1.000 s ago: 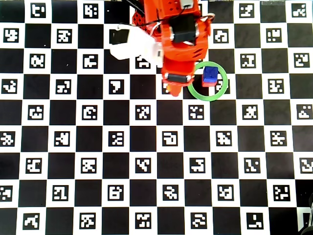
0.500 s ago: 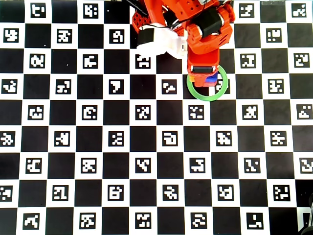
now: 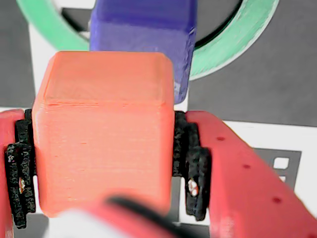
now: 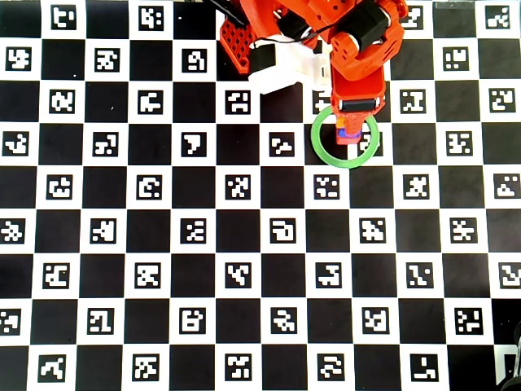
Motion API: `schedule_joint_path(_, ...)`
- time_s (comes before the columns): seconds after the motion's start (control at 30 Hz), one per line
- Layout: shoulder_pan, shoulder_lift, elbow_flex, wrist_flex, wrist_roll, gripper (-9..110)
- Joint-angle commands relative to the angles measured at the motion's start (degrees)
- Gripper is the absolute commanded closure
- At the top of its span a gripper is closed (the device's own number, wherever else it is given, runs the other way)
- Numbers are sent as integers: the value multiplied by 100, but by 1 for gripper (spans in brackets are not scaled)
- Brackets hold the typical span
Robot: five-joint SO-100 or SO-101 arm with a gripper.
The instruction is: Grab the red cube then put it in the green circle then put the blue cube on top and finally the orange cube on top
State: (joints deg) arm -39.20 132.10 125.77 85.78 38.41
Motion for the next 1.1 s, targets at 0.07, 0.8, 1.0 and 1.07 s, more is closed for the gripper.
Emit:
schedule_joint_path(0.07, -70, -123, -123, -229, 18, 102)
schedule_joint_path(0.8, -255, -352, 53, -580, 422, 103)
schedule_joint_path(1.0, -70, -413, 272, -809, 352, 103)
schedule_joint_path(1.07, -26, -422, 343, -835, 343, 103)
